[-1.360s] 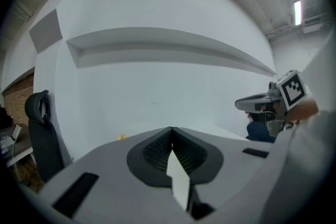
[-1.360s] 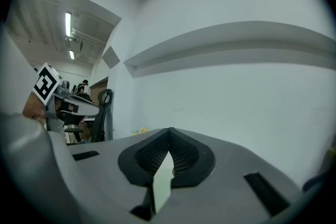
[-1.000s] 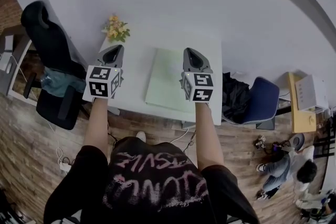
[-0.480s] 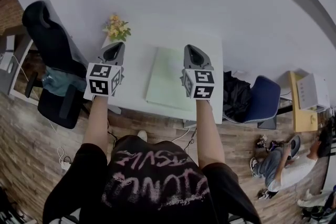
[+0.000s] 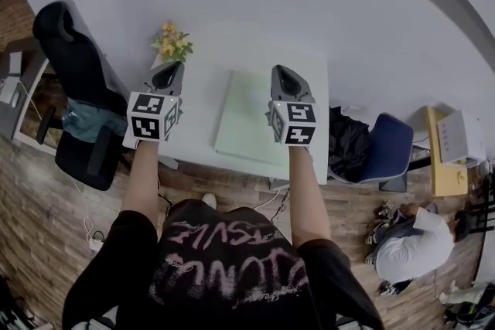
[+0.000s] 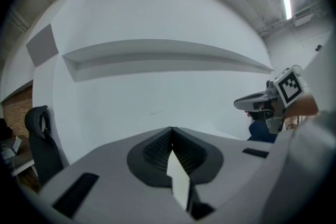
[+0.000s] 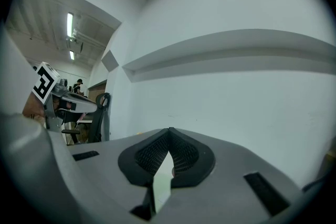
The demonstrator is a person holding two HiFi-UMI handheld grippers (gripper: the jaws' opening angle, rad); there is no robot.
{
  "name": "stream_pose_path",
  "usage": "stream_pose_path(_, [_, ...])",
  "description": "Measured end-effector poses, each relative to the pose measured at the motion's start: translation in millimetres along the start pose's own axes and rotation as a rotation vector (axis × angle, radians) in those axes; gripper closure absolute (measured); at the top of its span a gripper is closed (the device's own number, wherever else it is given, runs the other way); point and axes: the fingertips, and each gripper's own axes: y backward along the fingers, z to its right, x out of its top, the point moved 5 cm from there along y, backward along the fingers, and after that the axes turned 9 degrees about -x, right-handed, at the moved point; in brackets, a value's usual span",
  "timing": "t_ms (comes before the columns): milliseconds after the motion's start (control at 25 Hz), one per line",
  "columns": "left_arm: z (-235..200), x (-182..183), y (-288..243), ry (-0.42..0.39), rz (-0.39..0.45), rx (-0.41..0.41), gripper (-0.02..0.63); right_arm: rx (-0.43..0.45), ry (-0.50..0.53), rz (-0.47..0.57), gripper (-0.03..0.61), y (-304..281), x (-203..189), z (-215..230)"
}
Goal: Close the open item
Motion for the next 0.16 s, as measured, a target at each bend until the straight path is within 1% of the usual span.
stream_pose_path(160, [-2.8, -1.7, -1.5, 0.018, -0.004, -0.001, 0.611, -0.002, 0.021, -0.011, 0.569, -1.8, -2.1, -1.1])
